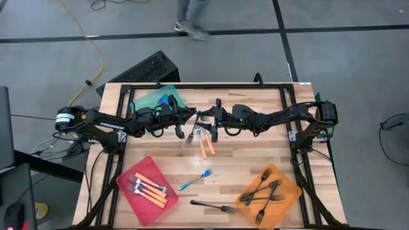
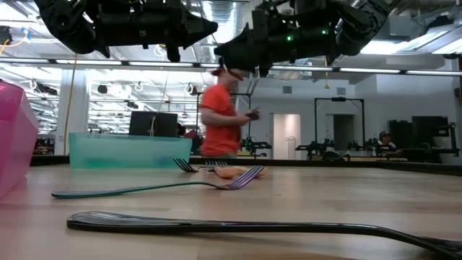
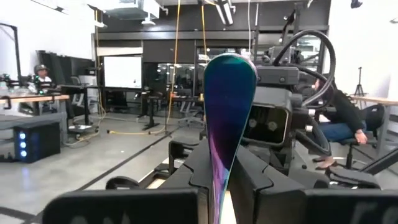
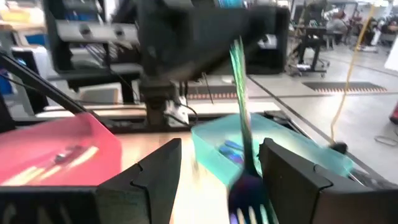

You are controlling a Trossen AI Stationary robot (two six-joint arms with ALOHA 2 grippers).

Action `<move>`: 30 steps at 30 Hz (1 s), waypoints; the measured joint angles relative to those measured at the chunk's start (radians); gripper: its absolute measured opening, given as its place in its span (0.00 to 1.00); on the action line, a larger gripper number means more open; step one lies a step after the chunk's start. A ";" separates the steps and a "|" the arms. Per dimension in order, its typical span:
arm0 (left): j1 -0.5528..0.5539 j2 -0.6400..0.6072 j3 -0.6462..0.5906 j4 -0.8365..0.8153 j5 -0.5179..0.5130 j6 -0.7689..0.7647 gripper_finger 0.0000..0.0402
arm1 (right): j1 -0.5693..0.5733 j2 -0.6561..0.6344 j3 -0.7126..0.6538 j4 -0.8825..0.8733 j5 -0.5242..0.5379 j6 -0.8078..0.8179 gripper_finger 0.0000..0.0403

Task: Sort silverware by color (type)
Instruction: Put the blue fork into the blue bin

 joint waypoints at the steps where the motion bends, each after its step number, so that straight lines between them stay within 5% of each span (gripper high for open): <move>1: 0.005 -0.007 0.000 -0.015 0.001 0.000 0.03 | -0.005 0.000 0.000 -0.010 0.000 -0.002 0.59; 16: 0.112 -0.232 0.001 -0.405 -0.025 0.041 0.03 | -0.084 0.000 0.000 -0.157 -0.001 -0.002 0.59; 24: 0.229 -0.317 0.012 -0.768 -0.162 0.034 0.03 | -0.085 0.000 0.000 -0.170 -0.001 0.035 0.59; 30: 0.297 -0.300 0.173 -1.208 -0.189 -0.015 0.03 | -0.081 0.000 0.000 -0.180 -0.005 0.036 0.58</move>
